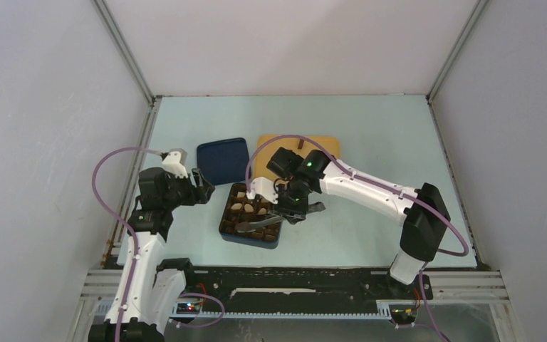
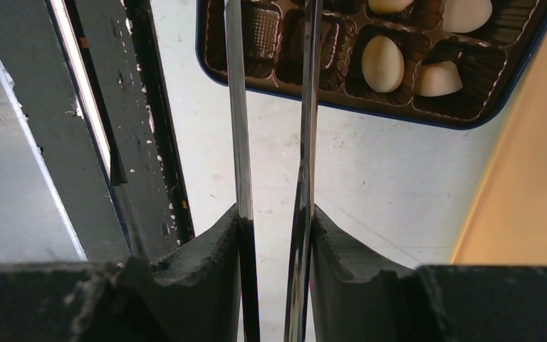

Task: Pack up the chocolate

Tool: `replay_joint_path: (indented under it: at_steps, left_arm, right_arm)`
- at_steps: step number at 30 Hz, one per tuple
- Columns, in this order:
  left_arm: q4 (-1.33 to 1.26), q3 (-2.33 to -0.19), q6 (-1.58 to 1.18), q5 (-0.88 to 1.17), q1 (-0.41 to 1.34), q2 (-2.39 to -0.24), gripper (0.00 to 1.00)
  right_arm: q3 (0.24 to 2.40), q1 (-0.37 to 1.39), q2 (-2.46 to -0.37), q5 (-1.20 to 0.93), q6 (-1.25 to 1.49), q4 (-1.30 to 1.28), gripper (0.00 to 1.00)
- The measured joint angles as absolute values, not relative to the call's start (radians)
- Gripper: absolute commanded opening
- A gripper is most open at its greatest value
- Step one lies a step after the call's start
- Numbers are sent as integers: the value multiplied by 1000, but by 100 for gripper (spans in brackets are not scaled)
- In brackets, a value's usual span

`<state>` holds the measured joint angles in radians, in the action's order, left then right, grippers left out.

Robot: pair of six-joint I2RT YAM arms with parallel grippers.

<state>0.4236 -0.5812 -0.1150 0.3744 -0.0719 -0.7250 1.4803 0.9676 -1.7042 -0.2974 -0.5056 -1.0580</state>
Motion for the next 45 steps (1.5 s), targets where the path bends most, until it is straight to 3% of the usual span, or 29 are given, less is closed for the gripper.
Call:
replay_joint_path:
  at_steps: [11, 28, 45]
  left_arm:
    - [420, -581, -115, 375, -73, -718, 72]
    - [412, -569, -115, 378, -75, -713, 72]
    - [406, -569, -115, 381, -75, -715, 72]
  right_arm:
    - [1529, 979, -1759, -327, -505, -1074, 47]
    - [1576, 948, -1748, -334, -506, -1092, 42]
    - [1573, 503, -1681, -87, -399, -948, 45]
